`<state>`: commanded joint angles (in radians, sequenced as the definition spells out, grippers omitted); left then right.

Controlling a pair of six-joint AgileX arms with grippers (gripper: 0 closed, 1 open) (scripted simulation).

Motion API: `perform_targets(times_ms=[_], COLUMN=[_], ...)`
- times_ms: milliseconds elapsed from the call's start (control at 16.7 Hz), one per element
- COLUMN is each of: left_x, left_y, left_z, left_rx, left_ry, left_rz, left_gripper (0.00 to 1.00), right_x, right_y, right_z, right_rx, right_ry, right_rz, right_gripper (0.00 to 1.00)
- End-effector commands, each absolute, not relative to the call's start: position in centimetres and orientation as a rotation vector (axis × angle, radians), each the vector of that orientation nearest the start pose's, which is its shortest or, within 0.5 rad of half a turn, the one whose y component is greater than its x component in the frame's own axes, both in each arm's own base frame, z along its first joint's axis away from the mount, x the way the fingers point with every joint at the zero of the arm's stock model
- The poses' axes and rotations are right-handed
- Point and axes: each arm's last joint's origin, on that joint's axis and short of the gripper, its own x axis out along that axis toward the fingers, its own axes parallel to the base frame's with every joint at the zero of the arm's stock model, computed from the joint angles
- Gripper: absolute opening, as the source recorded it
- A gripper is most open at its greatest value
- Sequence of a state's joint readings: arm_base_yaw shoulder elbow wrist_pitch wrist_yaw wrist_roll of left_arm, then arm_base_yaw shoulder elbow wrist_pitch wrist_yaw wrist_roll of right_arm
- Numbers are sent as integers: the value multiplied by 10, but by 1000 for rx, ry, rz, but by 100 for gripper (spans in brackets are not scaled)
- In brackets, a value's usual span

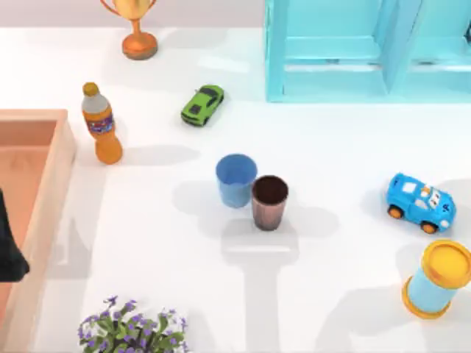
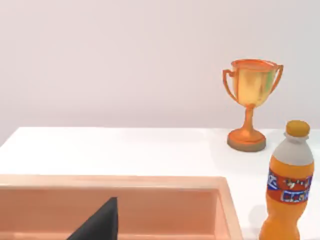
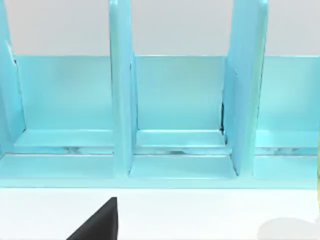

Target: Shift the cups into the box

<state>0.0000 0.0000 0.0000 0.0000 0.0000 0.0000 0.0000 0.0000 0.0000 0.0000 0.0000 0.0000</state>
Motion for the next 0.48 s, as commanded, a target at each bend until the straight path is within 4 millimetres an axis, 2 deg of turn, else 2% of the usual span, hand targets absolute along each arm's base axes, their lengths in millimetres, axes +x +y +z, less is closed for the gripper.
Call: perform_targets(times_ms=[240, 360, 480], left_x=[106, 106, 108], left_y=[-2, -3, -5], left_z=[166, 180, 203], left_rx=[-7, -23, -48], left_ry=[14, 50, 105], left_rz=[-5, -18, -38], left_gripper=[100, 100, 100], right_x=[106, 106, 106], right_y=[-1, -1, -1], right_z=[160, 160, 160], right_rx=[0, 0, 0], right_ry=[0, 0, 0], right_rz=[0, 0, 0], right_gripper=[100, 100, 100])
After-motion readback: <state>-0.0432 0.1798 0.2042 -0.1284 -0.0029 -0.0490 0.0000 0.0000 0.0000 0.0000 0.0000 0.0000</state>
